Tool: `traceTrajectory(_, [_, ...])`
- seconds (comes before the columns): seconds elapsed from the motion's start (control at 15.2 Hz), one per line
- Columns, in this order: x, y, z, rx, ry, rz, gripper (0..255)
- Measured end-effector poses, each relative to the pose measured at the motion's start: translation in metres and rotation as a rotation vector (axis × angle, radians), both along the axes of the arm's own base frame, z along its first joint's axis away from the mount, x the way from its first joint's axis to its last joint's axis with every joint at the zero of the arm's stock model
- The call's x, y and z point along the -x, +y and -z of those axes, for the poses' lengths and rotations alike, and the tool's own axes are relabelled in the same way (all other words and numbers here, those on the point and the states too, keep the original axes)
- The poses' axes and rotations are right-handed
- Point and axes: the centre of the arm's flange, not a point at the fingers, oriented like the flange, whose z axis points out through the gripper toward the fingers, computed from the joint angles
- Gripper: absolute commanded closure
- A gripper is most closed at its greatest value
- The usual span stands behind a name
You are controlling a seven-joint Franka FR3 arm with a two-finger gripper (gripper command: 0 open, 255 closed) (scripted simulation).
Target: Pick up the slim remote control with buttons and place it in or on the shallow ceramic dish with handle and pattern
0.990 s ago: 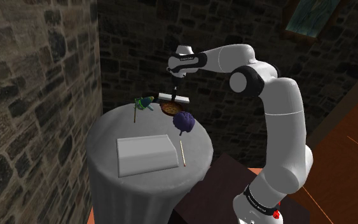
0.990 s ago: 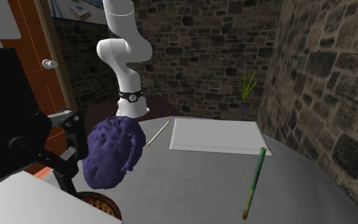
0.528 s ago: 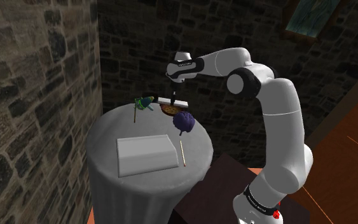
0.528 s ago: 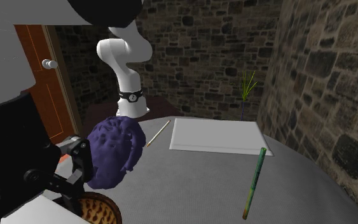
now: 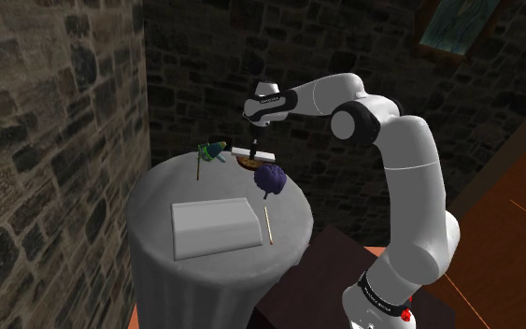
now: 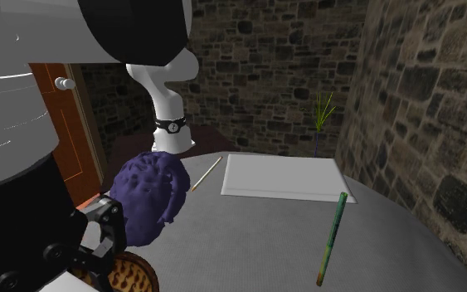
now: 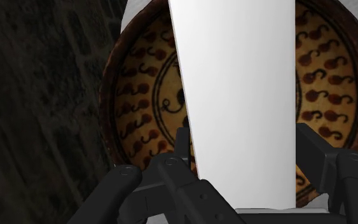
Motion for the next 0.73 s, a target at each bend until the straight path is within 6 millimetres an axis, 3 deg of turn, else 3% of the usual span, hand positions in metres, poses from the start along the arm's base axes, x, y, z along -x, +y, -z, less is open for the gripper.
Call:
traceTrajectory(0.13, [0.000, 0.000, 0.000, 0.000, 0.000, 0.000, 255])
traceTrajectory(0.2, [0.000, 0.000, 0.000, 0.000, 0.000, 0.000, 0])
traceTrajectory(0.59, [0.000, 0.000, 0.000, 0.000, -0.001, 0.000, 0])
traceTrajectory(0.73, [-0.003, -0.002, -0.016, 0.001, -0.001, 0.000, 0])
